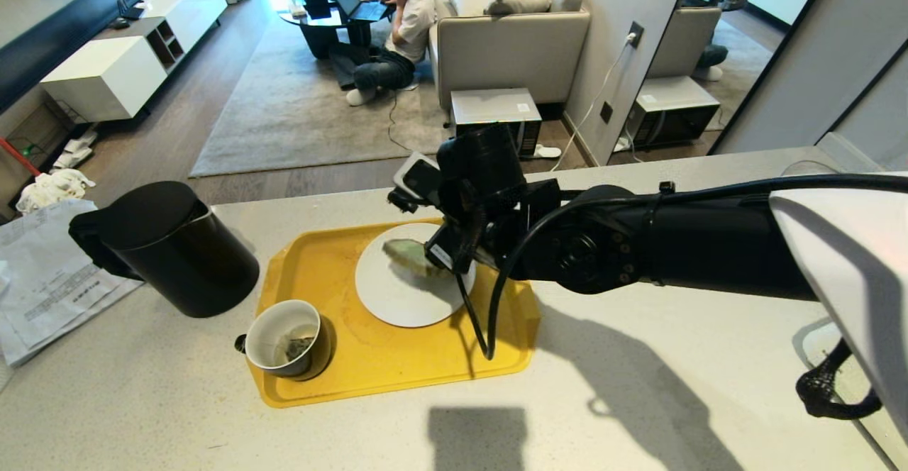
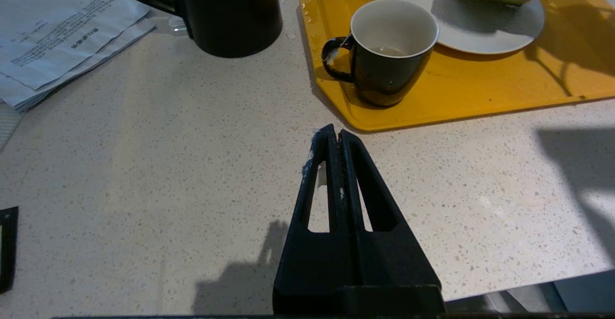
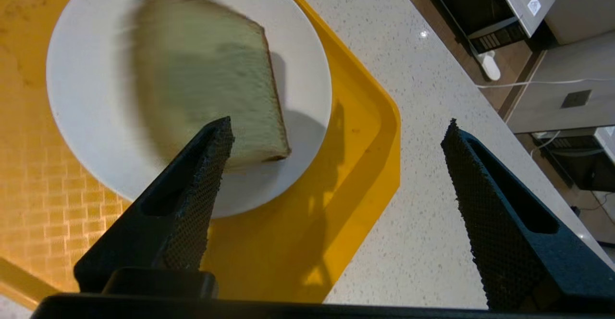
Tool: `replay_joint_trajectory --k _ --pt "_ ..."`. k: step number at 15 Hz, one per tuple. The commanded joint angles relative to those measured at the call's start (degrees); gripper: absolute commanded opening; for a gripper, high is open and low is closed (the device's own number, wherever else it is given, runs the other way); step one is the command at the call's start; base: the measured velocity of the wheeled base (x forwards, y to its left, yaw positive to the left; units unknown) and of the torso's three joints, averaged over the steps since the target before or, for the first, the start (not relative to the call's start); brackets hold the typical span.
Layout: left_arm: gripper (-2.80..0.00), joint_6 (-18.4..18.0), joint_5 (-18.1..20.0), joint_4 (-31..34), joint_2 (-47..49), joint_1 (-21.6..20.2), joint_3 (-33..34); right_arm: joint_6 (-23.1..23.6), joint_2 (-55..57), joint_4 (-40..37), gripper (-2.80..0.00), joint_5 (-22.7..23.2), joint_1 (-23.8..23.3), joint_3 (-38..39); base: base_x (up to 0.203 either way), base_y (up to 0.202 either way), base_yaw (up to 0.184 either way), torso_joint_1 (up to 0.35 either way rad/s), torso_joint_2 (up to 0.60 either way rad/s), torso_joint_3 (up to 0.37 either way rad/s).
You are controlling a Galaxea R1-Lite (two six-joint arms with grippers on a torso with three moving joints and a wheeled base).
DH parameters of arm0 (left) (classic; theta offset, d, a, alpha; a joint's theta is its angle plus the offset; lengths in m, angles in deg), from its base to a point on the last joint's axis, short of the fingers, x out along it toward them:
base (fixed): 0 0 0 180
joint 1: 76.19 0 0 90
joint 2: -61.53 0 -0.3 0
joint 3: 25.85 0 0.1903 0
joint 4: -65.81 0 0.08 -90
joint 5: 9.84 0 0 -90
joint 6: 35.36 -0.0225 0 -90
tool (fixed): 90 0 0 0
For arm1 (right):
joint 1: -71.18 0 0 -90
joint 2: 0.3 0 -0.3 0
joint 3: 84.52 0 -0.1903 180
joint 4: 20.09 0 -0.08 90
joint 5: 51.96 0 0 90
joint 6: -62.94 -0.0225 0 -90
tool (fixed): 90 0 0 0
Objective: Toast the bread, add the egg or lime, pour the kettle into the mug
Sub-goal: Put the baked bread on a plate, then pick up the egg
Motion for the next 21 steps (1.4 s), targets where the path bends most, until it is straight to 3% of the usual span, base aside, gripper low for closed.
replay_joint_trajectory --k 1,8,9,15,21 --pt "-2.8 0.0 0.0 0.0 0.0 0.0 0.0 0.2 -3.9 0.0 0.0 -0.2 0.1 3.1 0.0 0.0 0.0 0.0 0.0 0.0" --pt "-2.8 0.0 0.0 0.0 0.0 0.0 0.0 -0.3 -10.7 -1.2 0.0 -3.0 -0.9 7.1 0.0 0.0 0.0 0.0 0.0 0.0" --pt "-2.8 0.0 0.0 0.0 0.0 0.0 0.0 -0.3 -12.2 -2.7 -2.8 -3.0 -1.5 7.6 0.0 0.0 0.0 0.0 0.0 0.0" --pt "-2.8 0.0 0.0 0.0 0.0 0.0 0.0 -3.7 -24.4 -16.0 -2.8 -3.0 -6.1 11.1 0.0 0.0 0.0 0.0 0.0 0.0" --pt "-2.8 0.0 0.0 0.0 0.0 0.0 0.0 -10.0 -38.7 -28.9 -2.8 -2.4 -16.1 13.1 0.0 0.0 0.0 0.0 0.0 0.0"
